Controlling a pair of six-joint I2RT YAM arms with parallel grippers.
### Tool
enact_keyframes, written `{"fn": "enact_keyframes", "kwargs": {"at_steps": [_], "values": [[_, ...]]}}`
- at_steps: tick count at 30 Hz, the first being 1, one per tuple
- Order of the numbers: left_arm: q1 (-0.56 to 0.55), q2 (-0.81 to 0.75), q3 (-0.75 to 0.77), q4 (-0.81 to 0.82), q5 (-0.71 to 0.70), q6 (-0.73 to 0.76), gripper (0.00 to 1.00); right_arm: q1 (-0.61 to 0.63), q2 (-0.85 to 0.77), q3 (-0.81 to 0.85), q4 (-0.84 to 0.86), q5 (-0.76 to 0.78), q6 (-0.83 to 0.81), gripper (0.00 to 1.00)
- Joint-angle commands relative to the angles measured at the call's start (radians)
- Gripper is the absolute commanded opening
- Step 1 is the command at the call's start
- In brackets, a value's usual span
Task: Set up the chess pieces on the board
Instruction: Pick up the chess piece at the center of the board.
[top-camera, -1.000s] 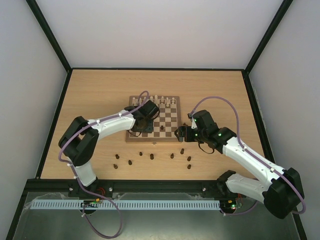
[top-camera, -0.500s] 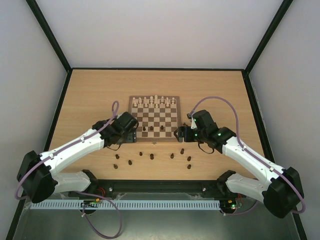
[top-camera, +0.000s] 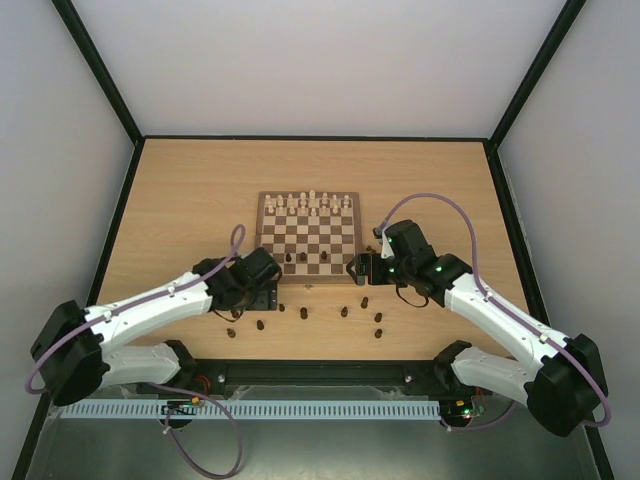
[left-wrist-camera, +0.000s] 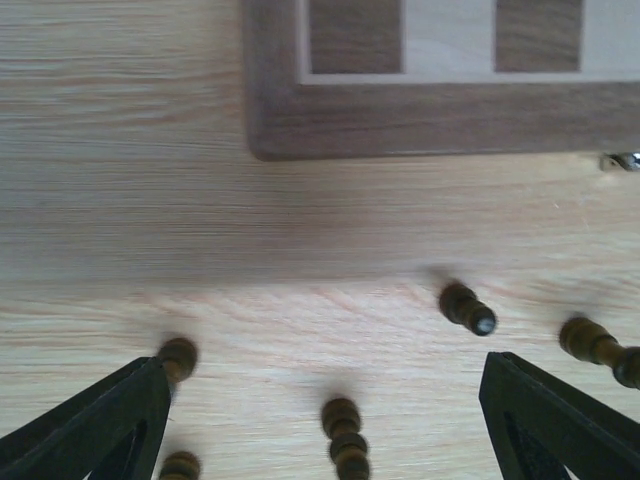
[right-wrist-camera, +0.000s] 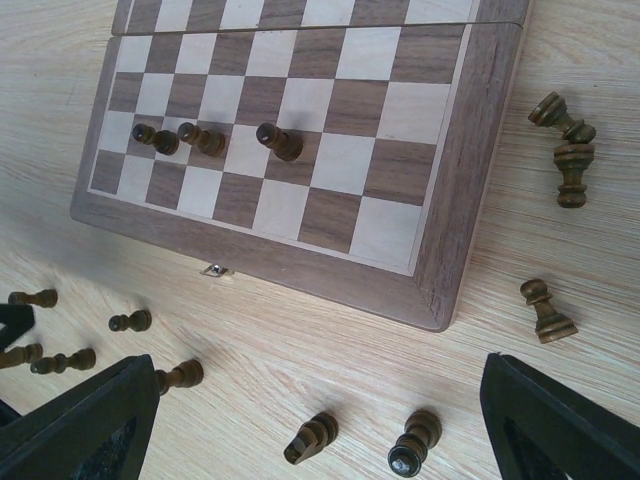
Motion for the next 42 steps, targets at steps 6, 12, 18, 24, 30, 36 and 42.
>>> {"fn": "enact_keyframes", "kwargs": {"at_steps": [6,12,18,24,30,36,42], "values": [[-0.125,0.218,0.078,0.134,0.025,-0.014,0.8,0.002,0.002,-0.016,-0.009,-0.012,-0.011,0.88],[-0.131,0.29,0.113,0.152,0.025,0.015,0.6,0.002,0.0,-0.017,-0.011,-0.014,-0.011,0.89],[-0.131,0.313,0.108,0.158,0.032,0.022,0.39,0.002,0.0,-0.019,-0.007,-0.014,-0.01,0.88],[-0.131,0.327,0.088,0.164,0.049,0.02,0.39,0.002,0.0,-0.021,-0.006,-0.018,-0.011,0.88],[-0.131,0.342,0.069,0.178,0.066,0.023,0.29,0.001,0.0,-0.021,-0.006,-0.02,-0.011,0.88],[-0.131,0.358,0.068,0.181,0.073,0.031,0.15,0.001,0.0,-0.022,-0.005,-0.019,-0.011,0.88],[-0.117,0.346,0.126,0.107,0.037,0.058,0.03,0.002,0.002,-0.021,-0.005,-0.02,-0.011,0.89]]}}
